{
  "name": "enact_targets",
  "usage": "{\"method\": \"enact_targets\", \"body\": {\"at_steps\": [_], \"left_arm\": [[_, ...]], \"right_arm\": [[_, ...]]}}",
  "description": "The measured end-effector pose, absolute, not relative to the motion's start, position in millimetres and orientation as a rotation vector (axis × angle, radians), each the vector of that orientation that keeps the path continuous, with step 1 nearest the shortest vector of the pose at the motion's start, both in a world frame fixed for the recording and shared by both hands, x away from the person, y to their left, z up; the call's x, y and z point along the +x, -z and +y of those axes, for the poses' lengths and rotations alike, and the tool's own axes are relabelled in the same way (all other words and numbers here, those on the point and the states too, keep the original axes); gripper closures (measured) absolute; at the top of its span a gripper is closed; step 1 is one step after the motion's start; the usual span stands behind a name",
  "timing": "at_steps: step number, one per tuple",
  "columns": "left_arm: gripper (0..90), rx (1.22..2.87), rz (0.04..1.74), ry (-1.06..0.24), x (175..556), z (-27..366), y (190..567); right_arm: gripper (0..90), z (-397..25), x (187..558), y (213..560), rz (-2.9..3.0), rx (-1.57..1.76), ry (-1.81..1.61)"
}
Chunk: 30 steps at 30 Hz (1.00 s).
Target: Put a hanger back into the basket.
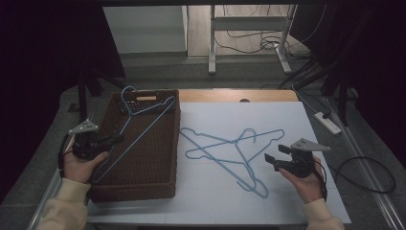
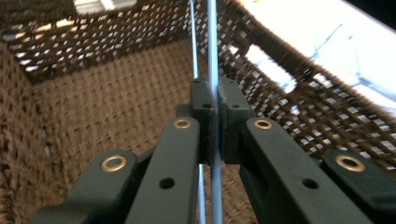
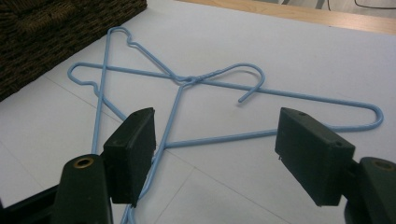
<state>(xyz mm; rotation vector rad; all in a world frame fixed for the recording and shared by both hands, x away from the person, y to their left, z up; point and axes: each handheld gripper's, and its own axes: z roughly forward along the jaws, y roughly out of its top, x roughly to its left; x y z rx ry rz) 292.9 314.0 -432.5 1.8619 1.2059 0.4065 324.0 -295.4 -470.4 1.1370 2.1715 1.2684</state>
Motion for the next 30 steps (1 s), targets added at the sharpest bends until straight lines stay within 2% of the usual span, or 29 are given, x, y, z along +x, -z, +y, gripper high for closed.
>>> {"method": "enact_targets", "body": {"at_steps": [14,22,30], "left_arm": [[86.5,2.014,1.368,-0.337,311,304,451],[86.2,2.078,1.528,-0.358,319,307,460],[84.7,2.151,1.602,-0.42,324,303,464]], "right_arm": [[29.4,-295,324,471,2.181,1.134,-1.262],[29.5,-293,324,472,2.19,1.116,-1.257],[29.8,-293,323,471,2.178,1.113,-1.257]]}}
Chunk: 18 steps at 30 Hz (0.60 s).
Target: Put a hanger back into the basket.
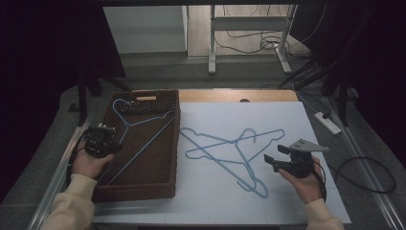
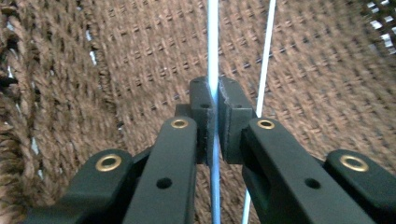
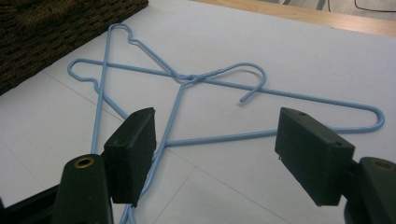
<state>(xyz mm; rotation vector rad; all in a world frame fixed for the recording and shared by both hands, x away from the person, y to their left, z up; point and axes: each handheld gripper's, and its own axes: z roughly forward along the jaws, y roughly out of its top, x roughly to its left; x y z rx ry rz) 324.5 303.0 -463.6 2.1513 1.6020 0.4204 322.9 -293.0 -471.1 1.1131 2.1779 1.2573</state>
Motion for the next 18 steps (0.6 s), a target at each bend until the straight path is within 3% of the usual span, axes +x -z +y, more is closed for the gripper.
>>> {"method": "enact_targets", "body": {"at_steps": [5,9,14,18], "left_arm": [[79.0,2.165,1.62,-0.468,325,301,465],[58.6,2.117,1.612,-0.517,323,302,460],[40.5,2.023,1.511,-0.571,312,300,446],[35.2,1.936,1.403,-0.58,299,292,430]], "right_arm": [[29.8,-293,323,472,2.182,1.112,-1.253],[29.8,-293,323,472,2.183,1.11,-1.251],[29.8,-293,323,471,2.182,1.11,-1.251],[29.8,-293,323,472,2.184,1.114,-1.246]]}}
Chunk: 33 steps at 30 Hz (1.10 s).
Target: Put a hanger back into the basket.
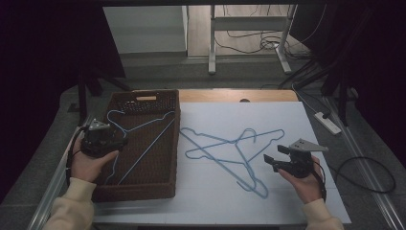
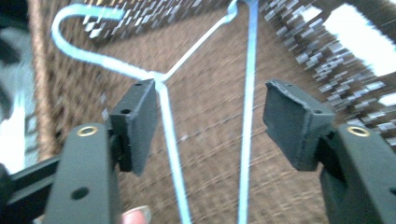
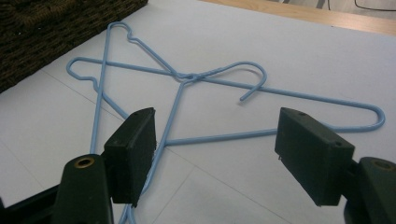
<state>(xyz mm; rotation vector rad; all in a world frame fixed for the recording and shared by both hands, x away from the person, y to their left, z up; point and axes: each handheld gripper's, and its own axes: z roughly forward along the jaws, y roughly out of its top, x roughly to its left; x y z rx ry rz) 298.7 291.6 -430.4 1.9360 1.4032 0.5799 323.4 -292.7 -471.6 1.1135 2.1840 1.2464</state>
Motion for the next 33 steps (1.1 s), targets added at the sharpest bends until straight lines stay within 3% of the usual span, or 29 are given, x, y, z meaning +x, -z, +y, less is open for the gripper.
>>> {"method": "enact_targets", "body": {"at_steps": [6,16,33], "left_arm": [[31.9,1.914,1.214,-0.526,282,268,415],[30.9,1.834,1.063,-0.466,261,236,413],[29.4,1.863,0.983,-0.397,253,211,426]], "right_arm": [[27.8,-293,324,473,2.199,1.128,-1.232],[25.1,-293,325,474,2.207,1.157,-1.206],[25.9,-295,321,477,2.232,1.174,-1.219]]}}
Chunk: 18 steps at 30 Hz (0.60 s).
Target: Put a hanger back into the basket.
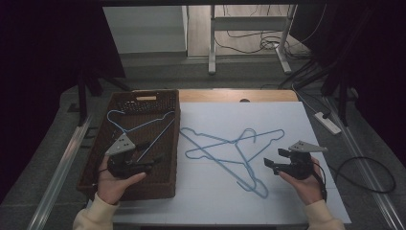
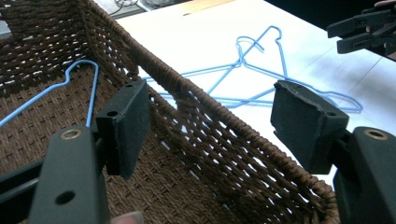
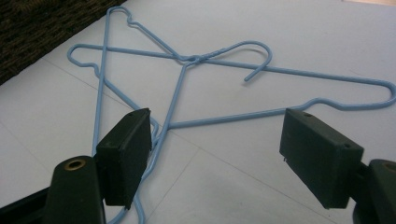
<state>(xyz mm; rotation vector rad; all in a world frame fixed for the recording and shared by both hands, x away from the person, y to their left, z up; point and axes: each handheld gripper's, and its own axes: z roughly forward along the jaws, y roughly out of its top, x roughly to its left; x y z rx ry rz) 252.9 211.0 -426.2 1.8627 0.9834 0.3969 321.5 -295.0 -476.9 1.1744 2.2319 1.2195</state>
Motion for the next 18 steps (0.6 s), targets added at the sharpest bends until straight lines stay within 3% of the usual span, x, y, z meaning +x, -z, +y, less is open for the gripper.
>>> {"method": "enact_targets", "body": {"at_steps": [18], "left_arm": [[28.6,1.872,0.966,-0.356,252.5,205.6,430.5]], "right_arm": [[26.9,-291.4,319.2,480.2,2.264,1.179,-1.201]]}}
